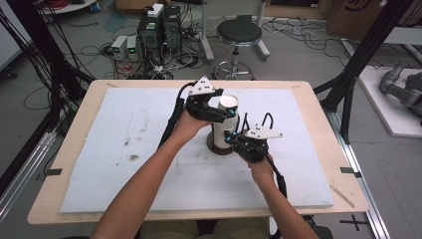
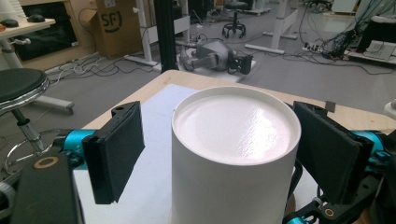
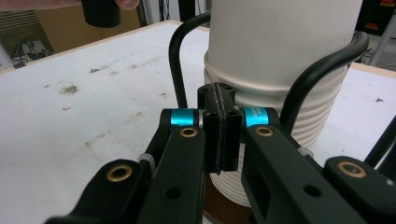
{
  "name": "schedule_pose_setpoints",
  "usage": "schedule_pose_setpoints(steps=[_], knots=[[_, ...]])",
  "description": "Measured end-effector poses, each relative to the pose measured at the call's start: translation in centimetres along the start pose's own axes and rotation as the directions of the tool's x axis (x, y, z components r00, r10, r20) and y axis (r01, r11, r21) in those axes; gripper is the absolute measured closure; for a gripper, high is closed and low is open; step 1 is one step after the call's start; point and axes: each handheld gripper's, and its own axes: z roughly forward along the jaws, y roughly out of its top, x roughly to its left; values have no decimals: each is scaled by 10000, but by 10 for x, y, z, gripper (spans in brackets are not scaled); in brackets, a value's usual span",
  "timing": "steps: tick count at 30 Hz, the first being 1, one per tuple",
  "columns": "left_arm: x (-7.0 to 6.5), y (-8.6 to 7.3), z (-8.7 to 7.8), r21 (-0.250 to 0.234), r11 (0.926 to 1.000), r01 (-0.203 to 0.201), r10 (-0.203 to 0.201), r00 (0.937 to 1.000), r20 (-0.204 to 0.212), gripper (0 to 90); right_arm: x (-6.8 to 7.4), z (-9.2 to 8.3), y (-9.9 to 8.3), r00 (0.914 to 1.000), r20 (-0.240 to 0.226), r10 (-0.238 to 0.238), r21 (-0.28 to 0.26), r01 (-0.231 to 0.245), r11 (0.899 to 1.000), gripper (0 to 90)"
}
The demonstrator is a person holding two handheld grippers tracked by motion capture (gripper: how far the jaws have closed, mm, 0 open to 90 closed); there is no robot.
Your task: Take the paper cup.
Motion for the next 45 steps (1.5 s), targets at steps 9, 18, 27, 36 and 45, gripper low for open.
schedule_pose_setpoints(steps=[9, 18, 27, 36, 45], knots=[[-1, 0, 4, 78, 9998, -197, 195, 9992, 355, 307, -2, -1, 1, 9992, 117, 370, -5, -370, 9993, 900], [0, 3, 0, 376, 9992, 96, -106, 9995, 286, 347, 0, 1, 2, 9984, 181, 539, 83, -540, 9985, 900], [-1, 4, 1, 435, 9990, 96, -108, 9996, 274, 349, 1, 2, 1, 9979, 182, 622, 184, -626, 9979, 900], [-3, 5, 1, 495, 9988, 24, -34, 9998, 202, 349, 4, 5, 1, 9982, 197, 573, 171, -577, 9982, 900], [-4, 9, -1, 761, 9971, -49, 34, 9998, 203, 350, 6, 4, 5, 9973, 291, 674, 266, -681, 9973, 900]])
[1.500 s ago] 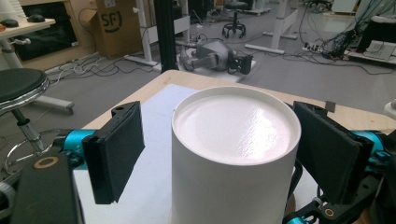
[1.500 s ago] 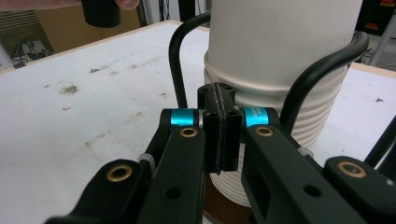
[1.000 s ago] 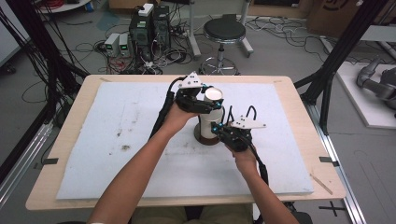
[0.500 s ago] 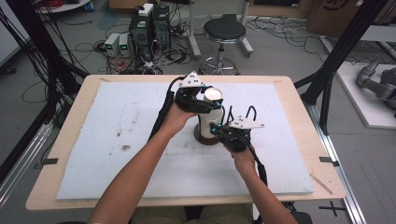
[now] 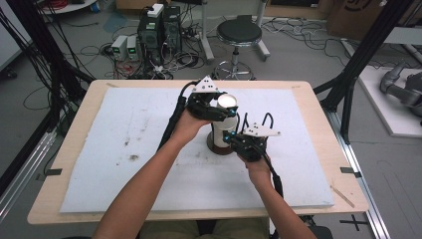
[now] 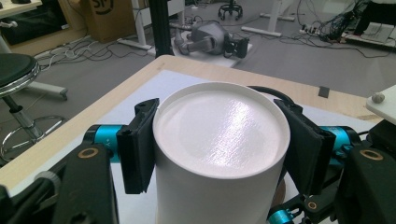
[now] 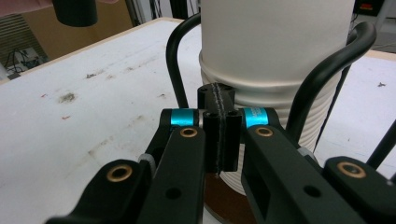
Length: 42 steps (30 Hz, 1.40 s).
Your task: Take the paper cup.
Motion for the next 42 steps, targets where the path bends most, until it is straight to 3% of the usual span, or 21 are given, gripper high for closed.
schedule_pose_setpoints(steps=[5, 10, 15, 19, 25, 28, 33, 34, 37, 42], knots=[[0, 0, 0, -31, 10000, 46, -46, 10000, 1, 350, 0, 0, 0, 9999, -74, 83, 14, -83, 10000, 900], [2, 5, -7, -695, 9972, 288, -285, 9996, 62, 357, -2, 0, 0, 9998, -89, 173, -7, -173, 9998, 900], [2, 10, -9, -512, 9986, 145, -142, 9999, 52, 358, -1, 1, 0, 9999, -91, 123, 36, -123, 9999, 900], [1, 16, -13, -823, 9965, 124, -121, 9999, 39, 358, -2, 0, 0, 9999, -81, 60, 71, -60, 10000, 900], [2, 37, -32, -1505, 9886, -71, -2, 9988, -484, 357, -4, 1, -1, 9999, -17, -100, 128, 100, 9999, 900], [4, 48, -48, -1877, 9822, 68, -188, 9979, -622, 355, -3, 1, 0, 9998, -106, -176, 105, 177, 9998, 900], [7, 53, -63, -2071, 9778, 314, -387, 9988, -310, 354, -3, -1, 1, 9994, -193, -288, 20, 288, 9996, 900], [7, 55, -72, -2234, 9736, 472, -509, 9986, -108, 354, -3, -2, 2, 9989, -269, -390, -89, 388, 9992, 900], [7, 56, -81, -2349, 9707, 503, -530, 9986, -50, 353, -2, -4, 3, 9983, -310, -498, -144, 493, 9987, 900], [5, 53, -100, -1983, 9795, 354, -365, 9993, -16, 352, -1, -10, 7, 9970, -371, -682, -248, 673, 9974, 877]])
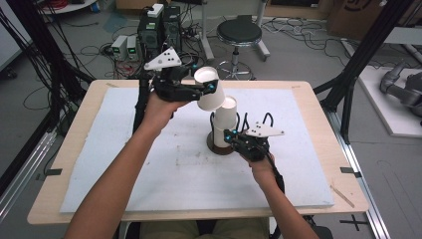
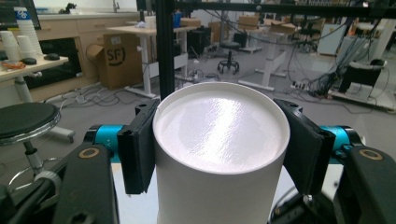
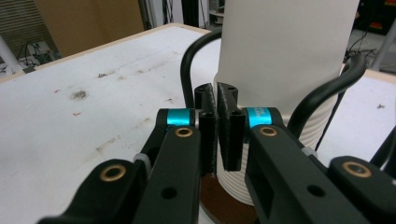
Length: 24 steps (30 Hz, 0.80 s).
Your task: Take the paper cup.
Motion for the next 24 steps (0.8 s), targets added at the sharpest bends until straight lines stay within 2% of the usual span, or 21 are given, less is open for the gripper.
schedule_pose_setpoints(steps=[3, 4, 5, 6, 11, 12, 17, 18, 19, 20, 21, 22, 23, 24], knots=[[1, -2, -10, 104, 9999, 18, -17, 10000, -35, 352, 1, -5, 4, 9997, -130, -208, -75, 207, 9998, 842], [1, -5, -16, 199, 9998, 24, -23, 10000, -48, 352, 1, -10, 8, 9990, -221, -392, -162, 389, 9991, 804], [1, -5, -16, 199, 9998, 24, -23, 10000, -48, 352, 1, -10, 8, 9990, -221, -392, -162, 389, 9991, 804], [2, -9, -22, 377, 9993, 18, -17, 10000, -24, 352, 0, -14, 11, 9978, -502, -437, -188, 428, 9989, 770], [3, -21, -34, 570, 9983, 111, -109, 9999, -31, 352, -4, -21, 14, 9958, -753, -523, -202, 509, 9985, 705], [4, -27, -39, 595, 9980, 204, -201, 9998, -53, 352, -6, -23, 15, 9950, -884, -455, -185, 440, 9989, 625], [5, -36, -49, 495, 9980, 385, -383, 9993, -57, 352, -7, -26, 15, 9943, -945, -494, -150, 482, 9987, 536], [5, -38, -51, 494, 9981, 382, -378, 9993, -80, 352, -6, -27, 16, 9932, -887, -752, -121, 745, 9972, 488], [5, -40, -53, 498, 9980, 391, -388, 9992, -55, 352, -6, -27, 16, 9932, -887, -752, -121, 745, 9972, 488], [4, -41, -54, 489, 9979, 428, -426, 9991, -38, 352, -5, -29, 17, 9909, -959, -949, -86, 945, 9955, 436], [4, -43, -56, 500, 9978, 426, -425, 9991, -24, 352, -5, -29, 17, 9909, -959, -949, -86, 945, 9955, 436], [3, -45, -57, 517, 9978, 424, -424, 9991, -21, 352, -4, -31, 19, 9887, -965, -1147, -71, 1146, 9934, 374], [3, -46, -57, 520, 9976, 448, -447, 9990, -23, 352, -4, -31, 19, 9887, -965, -1147, -71, 1146, 9934, 374], [2, -49, -58, 597, 9969, 503, -503, 9987, -19, 352, -3, -33, 21, 9863, -1087, -1243, -44, 1246, 9922, 313]])
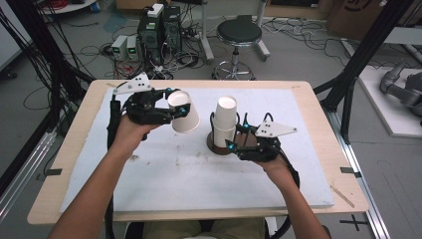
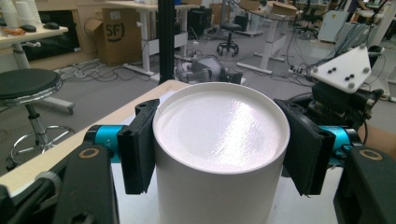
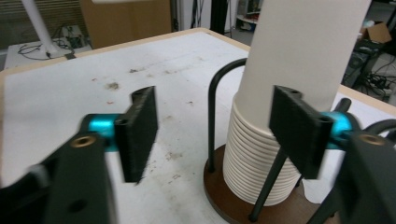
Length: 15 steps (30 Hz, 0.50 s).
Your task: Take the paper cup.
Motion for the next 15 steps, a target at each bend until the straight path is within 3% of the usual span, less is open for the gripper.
schedule_pose_setpoints(steps=[4, 15], knots=[[-2, -5, -4, 29, 10000, -20, 20, 9998, 175, 352, 1, -3, 3, 9992, -381, -89, -47, 87, 10000, 247], [-12, -12, 3, 172, 9997, -175, 169, 9993, 320, 350, 3, -11, 3, 9991, -376, -210, -140, 205, 9997, 231]])
